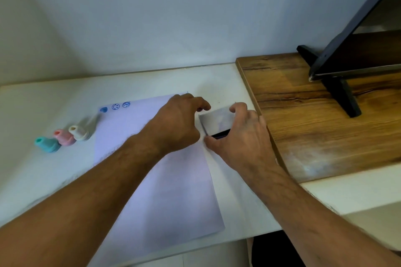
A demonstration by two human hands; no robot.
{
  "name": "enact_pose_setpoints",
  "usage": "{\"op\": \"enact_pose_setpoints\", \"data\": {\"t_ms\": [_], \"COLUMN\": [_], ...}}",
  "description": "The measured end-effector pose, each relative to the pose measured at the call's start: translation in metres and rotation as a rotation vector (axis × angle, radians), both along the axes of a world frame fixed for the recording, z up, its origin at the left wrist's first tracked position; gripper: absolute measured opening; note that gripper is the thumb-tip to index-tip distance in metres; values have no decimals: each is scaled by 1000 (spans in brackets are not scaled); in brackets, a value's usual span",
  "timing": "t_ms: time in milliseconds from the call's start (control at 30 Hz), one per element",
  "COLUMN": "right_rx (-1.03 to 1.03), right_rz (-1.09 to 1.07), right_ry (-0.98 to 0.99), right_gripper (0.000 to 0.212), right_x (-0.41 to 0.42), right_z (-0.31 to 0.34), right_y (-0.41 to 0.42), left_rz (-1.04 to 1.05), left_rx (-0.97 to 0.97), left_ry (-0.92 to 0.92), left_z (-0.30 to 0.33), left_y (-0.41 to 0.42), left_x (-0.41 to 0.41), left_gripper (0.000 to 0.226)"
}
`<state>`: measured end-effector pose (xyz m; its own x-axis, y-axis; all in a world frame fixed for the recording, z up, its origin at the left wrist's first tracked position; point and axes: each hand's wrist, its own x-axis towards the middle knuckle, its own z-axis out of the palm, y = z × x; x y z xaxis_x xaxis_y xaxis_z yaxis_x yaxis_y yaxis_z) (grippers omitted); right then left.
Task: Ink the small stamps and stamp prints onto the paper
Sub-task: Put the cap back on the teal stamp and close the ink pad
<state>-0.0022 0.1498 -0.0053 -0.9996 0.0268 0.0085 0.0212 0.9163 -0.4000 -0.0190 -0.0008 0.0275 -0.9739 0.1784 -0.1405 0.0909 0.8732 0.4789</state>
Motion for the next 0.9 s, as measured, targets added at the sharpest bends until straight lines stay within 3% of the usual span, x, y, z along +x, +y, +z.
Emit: {"op": "enact_pose_setpoints", "data": {"t_ms": [267,467,667,900], "right_rx": [-121,-105,11,104], "right_rz": [-23,-59,3,69], "right_ry": [4,-49,-131,-138], "right_gripper": [93,110,95,93], "right_x": [5,7,6,0], "right_z": [2,8,8,15], "right_y": [2,2,0,2], "left_rz": [-66,-64,-60,-74], "left_rx": [-131,-151,-179,-129], "left_ry": [27,18,4,2], "left_z": [-18,-19,-21,-18], "left_y": [-1,3,1,2], "left_x": [1,-8,-12,-18], "left_gripper": [85,83,71,66]}}
